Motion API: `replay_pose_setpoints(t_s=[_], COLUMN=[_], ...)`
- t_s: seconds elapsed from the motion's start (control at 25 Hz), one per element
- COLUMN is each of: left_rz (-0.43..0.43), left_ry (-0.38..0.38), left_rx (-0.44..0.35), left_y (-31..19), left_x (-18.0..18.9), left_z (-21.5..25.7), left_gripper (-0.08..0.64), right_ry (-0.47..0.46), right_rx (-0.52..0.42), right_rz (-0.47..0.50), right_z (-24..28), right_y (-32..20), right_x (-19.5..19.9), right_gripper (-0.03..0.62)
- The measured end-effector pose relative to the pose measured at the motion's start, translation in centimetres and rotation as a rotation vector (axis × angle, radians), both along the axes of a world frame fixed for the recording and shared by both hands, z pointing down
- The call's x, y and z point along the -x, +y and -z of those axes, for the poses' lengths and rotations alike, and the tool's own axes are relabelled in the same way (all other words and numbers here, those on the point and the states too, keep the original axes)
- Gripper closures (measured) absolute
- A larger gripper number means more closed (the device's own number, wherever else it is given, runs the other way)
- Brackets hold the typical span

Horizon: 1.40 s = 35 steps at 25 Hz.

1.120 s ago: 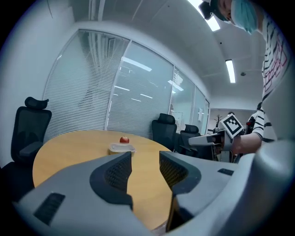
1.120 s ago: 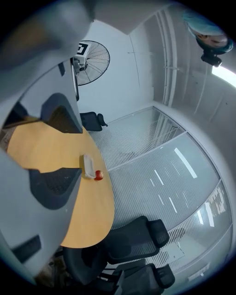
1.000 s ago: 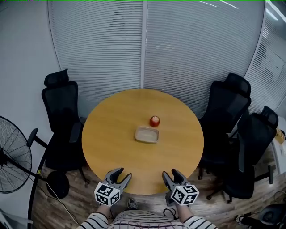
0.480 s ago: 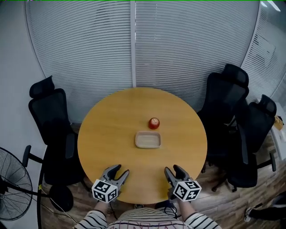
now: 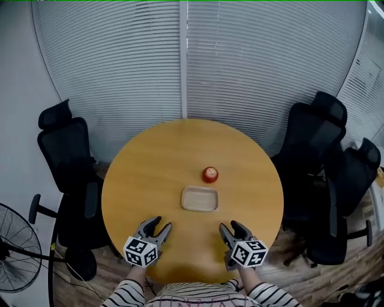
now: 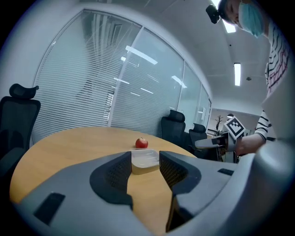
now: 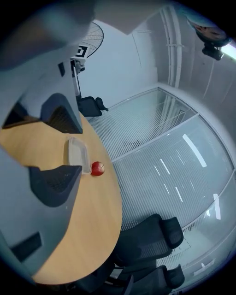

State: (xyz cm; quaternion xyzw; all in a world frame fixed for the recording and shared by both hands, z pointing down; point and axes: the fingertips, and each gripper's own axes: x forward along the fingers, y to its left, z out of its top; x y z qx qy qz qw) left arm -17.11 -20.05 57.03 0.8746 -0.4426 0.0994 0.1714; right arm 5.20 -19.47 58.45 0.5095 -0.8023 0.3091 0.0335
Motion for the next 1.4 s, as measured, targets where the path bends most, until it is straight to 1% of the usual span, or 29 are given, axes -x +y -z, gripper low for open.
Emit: replay_pose_setpoints(t_s=[0.12,0.28,0.44,0.68,0.84,1.08,1.24,1.4], left_rz=[0.024,0.031,0.012,-0.031,-0.058,-0.086,-0.111,-0.117], left_ry=[-0.001,-0.012,-0.025,-0.047,-0.068,-0.073,-0.073,-0.072], left_rx=[0.015,0.041,0.062,0.098,0.127,0.167,0.198,0.229], left_y=[-2.4,-5.5,-8.4,-11.8,-13.4,-15.7,-16.4,-16.5], left_x=[-0.4,-0.8,-2.0,-4.0,-4.6,-5.6,-6.5,-7.1], left_z=[-0.8,-2.4,-4.0,-6.5,-8.1,-9.3,-10.3,-11.4], left_gripper=[0.394,0.394,0.394,0.394,0.394,0.374,0.367,0.367], right_ry=[-0.003,-0.010,-0.015,-0.010,-0.020,-0.034,-0.041,-0.042], right_rx=[0.024,0.053,0.077,0.080,0.082,0.110,0.122,0.130], right_rz=[0.030,0.055,0.052,0.044,0.048,0.055,0.057,0.069], right_z=[-1.1,-2.9,-4.7,-6.9,-8.1,-10.0,-10.7,-11.1], right_y=[-2.8,-6.1,-8.9,-12.2,-13.8,-15.3,-15.8,-16.2], right_x=[-0.1,0.2,-0.5,-0.8,-0.2,0.6,1.0,1.5], right_gripper=[0.367,0.368,0.371,0.377,0.386,0.394,0.399,0.400])
